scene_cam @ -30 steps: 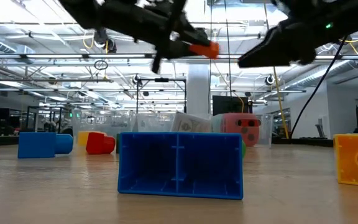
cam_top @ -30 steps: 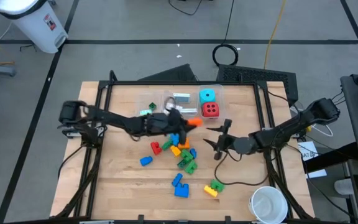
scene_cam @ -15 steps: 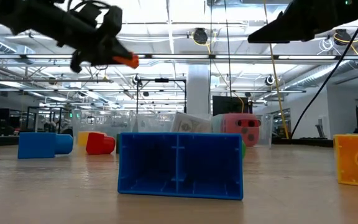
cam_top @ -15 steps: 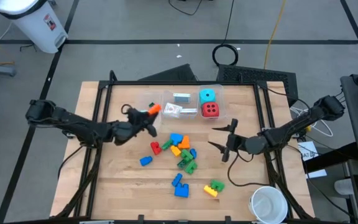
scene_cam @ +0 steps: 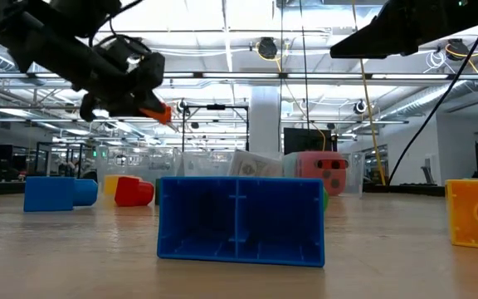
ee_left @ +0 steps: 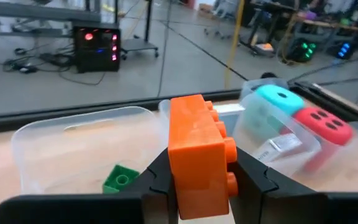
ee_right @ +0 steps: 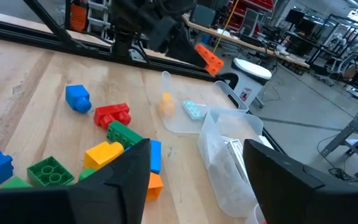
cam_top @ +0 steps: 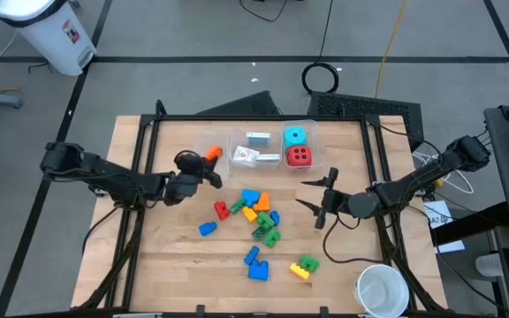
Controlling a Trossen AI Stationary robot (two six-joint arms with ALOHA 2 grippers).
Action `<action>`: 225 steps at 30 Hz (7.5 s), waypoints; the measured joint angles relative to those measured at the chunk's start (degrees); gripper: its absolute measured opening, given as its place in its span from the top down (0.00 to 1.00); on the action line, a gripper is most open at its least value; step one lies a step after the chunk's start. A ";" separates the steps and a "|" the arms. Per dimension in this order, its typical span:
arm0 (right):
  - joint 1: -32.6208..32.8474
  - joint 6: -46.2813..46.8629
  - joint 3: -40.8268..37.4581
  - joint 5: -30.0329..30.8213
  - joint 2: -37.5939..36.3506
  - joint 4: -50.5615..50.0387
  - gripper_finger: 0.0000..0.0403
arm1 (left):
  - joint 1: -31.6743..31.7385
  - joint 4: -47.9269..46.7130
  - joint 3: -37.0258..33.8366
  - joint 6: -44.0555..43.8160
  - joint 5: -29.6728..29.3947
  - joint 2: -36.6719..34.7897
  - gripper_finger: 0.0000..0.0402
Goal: Pick & Place Toys
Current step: Put the orange game piece into the left transparent bin, then put the green game piece into the left transparent bin
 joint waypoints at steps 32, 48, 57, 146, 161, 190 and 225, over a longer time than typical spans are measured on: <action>9.94 24.43 0.82 -19.67 9.66 -4.10 0.42 | 4.32 -1.82 0.00 -2.65 9.22 2.68 0.19; 19.85 42.31 10.47 -25.83 28.65 -18.97 0.40 | 4.39 1.23 0.07 -2.36 9.17 2.66 0.19; 15.50 37.70 10.38 -28.63 28.85 -24.62 0.43 | 5.50 1.54 0.09 -2.36 9.17 2.66 0.19; -1.33 2.78 10.36 -19.33 27.70 -23.45 0.44 | 6.49 1.92 0.09 -3.78 14.09 2.66 0.21; -3.64 6.83 10.38 -27.35 16.11 -31.57 0.46 | 6.51 0.94 0.09 -3.85 16.69 2.66 0.20; -12.88 9.44 0.60 -34.20 17.24 -24.06 0.79 | 7.69 4.32 0.09 -1.50 22.87 2.64 0.20; -10.49 -5.12 2.80 -25.66 13.14 5.10 0.79 | -4.00 9.93 30.21 36.08 40.81 29.12 0.21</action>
